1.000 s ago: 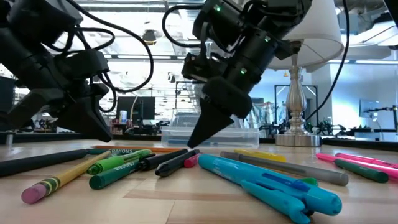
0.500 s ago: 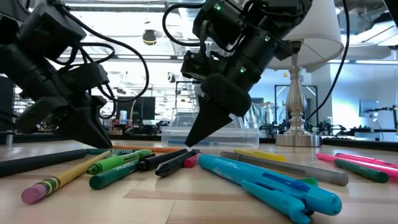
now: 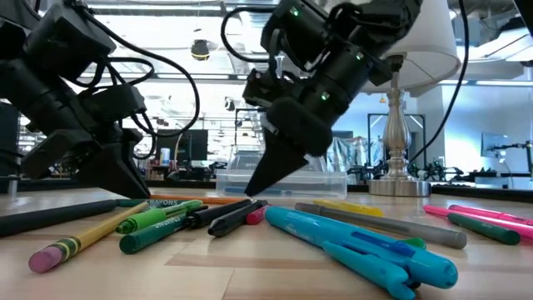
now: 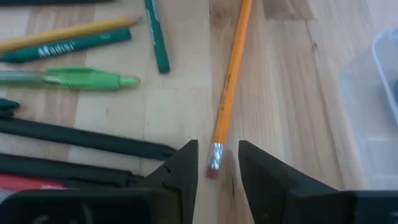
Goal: Pick & place school supplies into a supply box
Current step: Put the orange pencil into the supply box
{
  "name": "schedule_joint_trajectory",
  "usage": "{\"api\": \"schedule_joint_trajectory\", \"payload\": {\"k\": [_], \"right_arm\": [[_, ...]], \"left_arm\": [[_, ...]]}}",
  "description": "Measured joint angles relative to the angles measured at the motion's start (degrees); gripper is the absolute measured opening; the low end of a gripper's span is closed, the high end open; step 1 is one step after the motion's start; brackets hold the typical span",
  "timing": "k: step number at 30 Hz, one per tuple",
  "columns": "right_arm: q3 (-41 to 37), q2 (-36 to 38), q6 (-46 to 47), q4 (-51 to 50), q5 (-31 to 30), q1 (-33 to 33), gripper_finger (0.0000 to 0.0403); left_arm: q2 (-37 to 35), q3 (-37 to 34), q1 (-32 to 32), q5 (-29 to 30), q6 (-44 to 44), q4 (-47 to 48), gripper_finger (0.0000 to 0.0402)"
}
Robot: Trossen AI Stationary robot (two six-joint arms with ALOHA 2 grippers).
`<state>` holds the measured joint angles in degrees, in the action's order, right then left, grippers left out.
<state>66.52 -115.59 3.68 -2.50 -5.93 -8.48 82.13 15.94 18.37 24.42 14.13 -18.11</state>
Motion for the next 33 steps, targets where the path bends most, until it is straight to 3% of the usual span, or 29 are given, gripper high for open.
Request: {"api": "schedule_joint_trajectory", "payload": {"k": [17, 33], "right_arm": [[-2.14, 0.0, 0.93, 3.45, -0.27, 0.11, 0.0076], [-1.88, -2.67, 2.5, 6.2, 0.24, 0.73, 0.0074]], "left_arm": [[0.11, -0.07, 0.0, -0.19, -0.02, -1.01, 0.005], [0.11, -0.07, 0.0, -0.19, 0.0, -1.21, 0.005]]}}
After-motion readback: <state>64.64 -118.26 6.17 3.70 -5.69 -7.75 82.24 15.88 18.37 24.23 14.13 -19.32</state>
